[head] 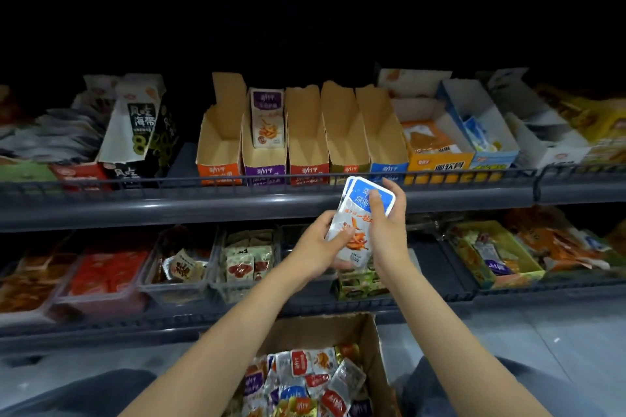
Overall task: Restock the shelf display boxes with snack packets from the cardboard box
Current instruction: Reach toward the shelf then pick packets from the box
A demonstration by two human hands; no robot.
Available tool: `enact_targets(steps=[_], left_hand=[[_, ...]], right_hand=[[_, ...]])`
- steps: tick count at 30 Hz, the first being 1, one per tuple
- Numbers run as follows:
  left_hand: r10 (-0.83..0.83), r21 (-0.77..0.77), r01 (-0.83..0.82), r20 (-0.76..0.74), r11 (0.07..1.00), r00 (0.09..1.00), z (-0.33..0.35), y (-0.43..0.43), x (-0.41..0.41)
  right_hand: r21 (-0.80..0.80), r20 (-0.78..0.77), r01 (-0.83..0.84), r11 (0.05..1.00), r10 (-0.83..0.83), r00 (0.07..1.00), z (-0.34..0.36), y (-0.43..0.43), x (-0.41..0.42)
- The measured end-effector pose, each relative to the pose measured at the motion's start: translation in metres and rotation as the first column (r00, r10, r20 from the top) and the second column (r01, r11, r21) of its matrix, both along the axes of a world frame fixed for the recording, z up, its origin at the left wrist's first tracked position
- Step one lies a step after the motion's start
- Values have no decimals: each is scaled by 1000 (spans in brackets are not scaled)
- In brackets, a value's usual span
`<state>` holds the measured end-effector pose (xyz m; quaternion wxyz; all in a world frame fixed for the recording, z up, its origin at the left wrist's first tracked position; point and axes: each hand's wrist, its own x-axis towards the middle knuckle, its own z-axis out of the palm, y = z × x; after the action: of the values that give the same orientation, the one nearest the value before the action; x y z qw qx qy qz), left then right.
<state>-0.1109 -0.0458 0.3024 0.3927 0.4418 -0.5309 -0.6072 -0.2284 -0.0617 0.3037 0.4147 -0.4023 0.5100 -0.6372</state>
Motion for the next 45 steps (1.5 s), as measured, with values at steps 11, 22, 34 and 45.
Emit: enact_targets(steps=[11, 22, 34, 45], left_hand=[[-75, -140, 86, 83, 986, 994, 63, -57, 12], [-99, -239, 158, 242, 958, 965, 109, -129, -30], [63, -352, 175, 572, 919, 818, 111, -205, -47], [-55, -308, 275, 571, 911, 819, 91, -226, -45]], right_hand=[[22, -72, -345, 938, 346, 936, 80, -46, -36], [97, -385, -499, 861, 495, 779, 132, -107, -105], [-29, -596, -349, 937, 264, 758, 144, -202, -139], [148, -738, -473, 869, 415, 533, 118, -264, -124]])
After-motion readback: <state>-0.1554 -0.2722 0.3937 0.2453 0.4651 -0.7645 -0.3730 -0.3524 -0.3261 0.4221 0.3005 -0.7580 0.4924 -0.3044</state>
